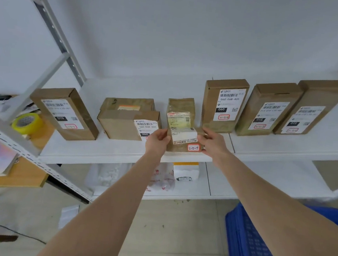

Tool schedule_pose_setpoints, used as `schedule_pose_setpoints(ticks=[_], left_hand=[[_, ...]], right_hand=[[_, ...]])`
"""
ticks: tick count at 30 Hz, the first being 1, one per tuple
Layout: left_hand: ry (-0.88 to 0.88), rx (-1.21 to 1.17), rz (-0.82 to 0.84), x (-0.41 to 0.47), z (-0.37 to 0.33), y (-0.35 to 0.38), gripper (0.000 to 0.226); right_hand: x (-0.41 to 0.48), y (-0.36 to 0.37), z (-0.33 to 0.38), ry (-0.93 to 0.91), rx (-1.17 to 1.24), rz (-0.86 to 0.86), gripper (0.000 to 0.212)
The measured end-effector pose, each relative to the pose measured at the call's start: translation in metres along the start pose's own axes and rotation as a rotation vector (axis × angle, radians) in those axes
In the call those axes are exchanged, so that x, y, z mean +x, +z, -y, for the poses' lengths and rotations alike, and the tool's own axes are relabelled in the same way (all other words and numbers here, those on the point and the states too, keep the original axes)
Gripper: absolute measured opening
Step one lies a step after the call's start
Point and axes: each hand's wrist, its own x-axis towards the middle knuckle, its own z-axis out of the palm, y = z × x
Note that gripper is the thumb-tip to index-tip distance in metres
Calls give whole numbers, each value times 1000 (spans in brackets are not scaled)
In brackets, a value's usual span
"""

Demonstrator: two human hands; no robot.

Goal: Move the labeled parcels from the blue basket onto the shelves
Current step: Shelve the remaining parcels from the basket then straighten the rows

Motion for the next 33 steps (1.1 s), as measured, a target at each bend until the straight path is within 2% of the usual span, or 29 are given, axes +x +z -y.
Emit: schedule_pose_setpoints(ticks=[18,28,33], left_hand=[[-21,0,-79,-2,-7,4,27],[-59,-28,-125,-13,0,18,33],[-33,14,-120,-24,-1,28,38]], right_hand=[[14,-1,-5,-22,-50,-78,35],[25,-9,-20,-20,-20,-124,43],[27,-11,-21,-43,-33,-204,42]])
